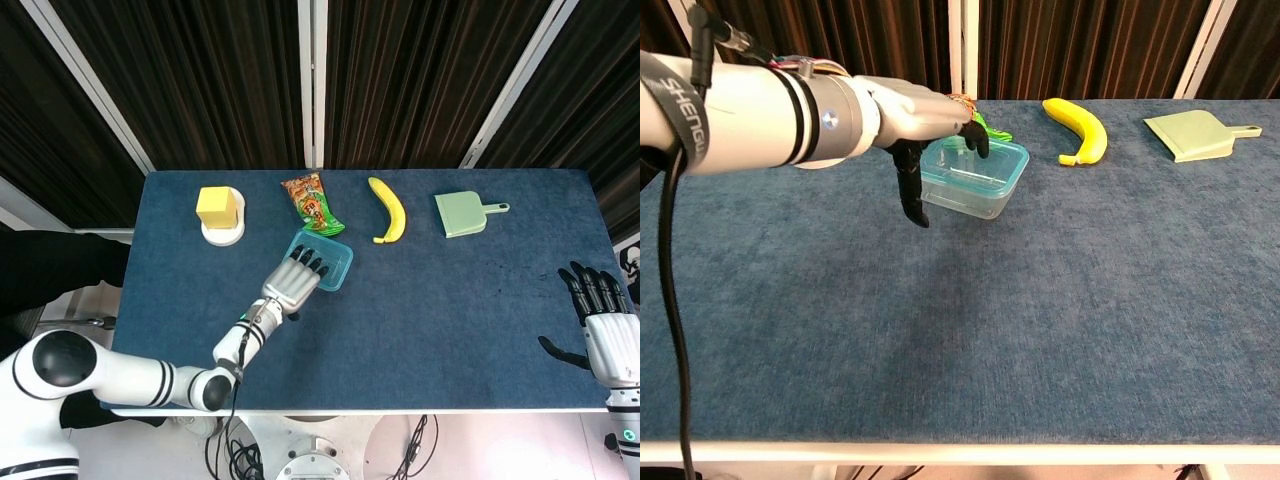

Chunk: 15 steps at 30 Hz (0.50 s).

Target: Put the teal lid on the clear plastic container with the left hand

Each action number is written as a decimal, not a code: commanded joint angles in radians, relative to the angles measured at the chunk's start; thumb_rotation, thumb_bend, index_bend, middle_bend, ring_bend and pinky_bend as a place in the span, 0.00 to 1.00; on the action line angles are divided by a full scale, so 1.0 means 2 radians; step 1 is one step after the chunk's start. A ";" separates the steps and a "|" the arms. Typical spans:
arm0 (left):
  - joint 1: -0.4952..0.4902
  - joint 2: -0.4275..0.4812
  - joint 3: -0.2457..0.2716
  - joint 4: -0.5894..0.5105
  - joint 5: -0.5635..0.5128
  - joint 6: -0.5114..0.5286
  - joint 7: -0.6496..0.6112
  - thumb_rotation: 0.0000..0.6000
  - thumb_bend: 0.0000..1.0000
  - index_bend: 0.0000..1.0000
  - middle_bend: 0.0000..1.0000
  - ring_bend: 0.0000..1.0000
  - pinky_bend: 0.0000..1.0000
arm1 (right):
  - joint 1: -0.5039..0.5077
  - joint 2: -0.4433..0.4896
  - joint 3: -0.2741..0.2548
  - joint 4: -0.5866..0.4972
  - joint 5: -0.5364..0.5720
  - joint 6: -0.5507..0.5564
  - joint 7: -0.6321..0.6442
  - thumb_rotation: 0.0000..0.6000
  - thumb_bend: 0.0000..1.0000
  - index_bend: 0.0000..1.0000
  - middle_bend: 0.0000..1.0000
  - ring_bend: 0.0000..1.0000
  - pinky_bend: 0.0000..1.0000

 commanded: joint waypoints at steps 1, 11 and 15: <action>0.009 0.013 -0.003 0.001 -0.013 -0.005 -0.009 1.00 0.00 0.16 0.11 0.00 0.05 | 0.000 0.000 0.000 0.001 -0.001 0.001 0.001 1.00 0.08 0.00 0.00 0.00 0.00; 0.027 0.022 0.018 -0.004 -0.018 -0.005 -0.008 1.00 0.00 0.16 0.11 0.00 0.05 | 0.002 -0.003 -0.001 0.002 -0.004 -0.001 0.001 1.00 0.08 0.00 0.00 0.00 0.00; 0.030 0.016 0.023 0.000 -0.019 -0.002 -0.003 1.00 0.00 0.16 0.11 0.00 0.05 | 0.002 -0.002 0.000 0.001 -0.004 0.000 -0.001 1.00 0.08 0.00 0.00 0.00 0.00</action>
